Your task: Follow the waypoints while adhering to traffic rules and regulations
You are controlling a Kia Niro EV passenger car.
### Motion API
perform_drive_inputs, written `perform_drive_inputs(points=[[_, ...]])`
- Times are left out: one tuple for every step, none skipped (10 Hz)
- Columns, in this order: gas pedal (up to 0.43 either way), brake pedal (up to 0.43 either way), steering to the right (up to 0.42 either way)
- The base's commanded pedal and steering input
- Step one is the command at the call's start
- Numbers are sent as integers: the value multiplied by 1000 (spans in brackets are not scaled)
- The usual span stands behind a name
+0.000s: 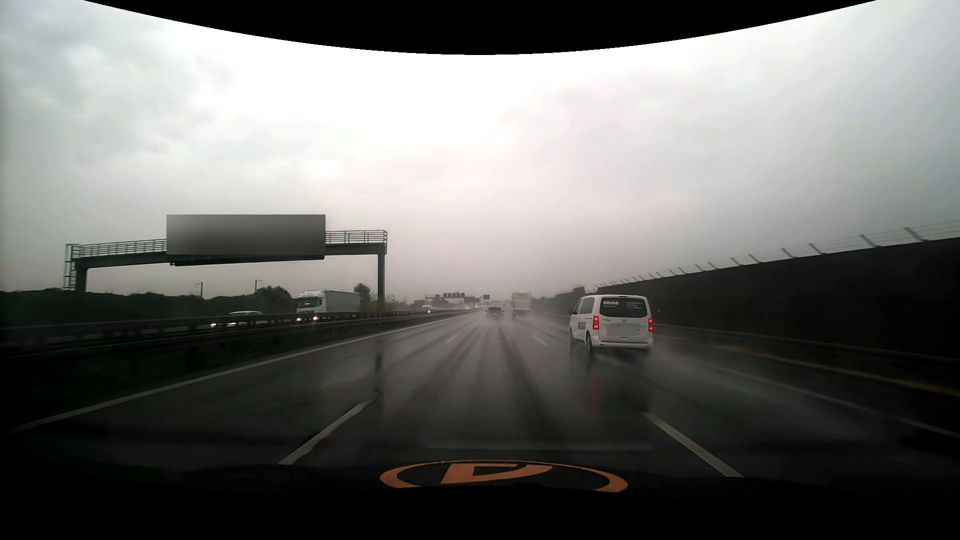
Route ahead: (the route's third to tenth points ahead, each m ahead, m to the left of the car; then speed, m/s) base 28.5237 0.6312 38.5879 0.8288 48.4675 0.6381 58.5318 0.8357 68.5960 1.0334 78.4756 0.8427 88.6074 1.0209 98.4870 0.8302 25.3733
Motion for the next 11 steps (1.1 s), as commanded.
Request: perform_drive_inputs(points=[[220, 0, -1], [220, 0, -2], [228, 0, -2], [228, 0, -2], [228, 0, -2], [228, 0, -2], [228, 0, -2], [228, 0, -1], [228, 0, -1], [228, 0, -1], [228, 0, -1]])
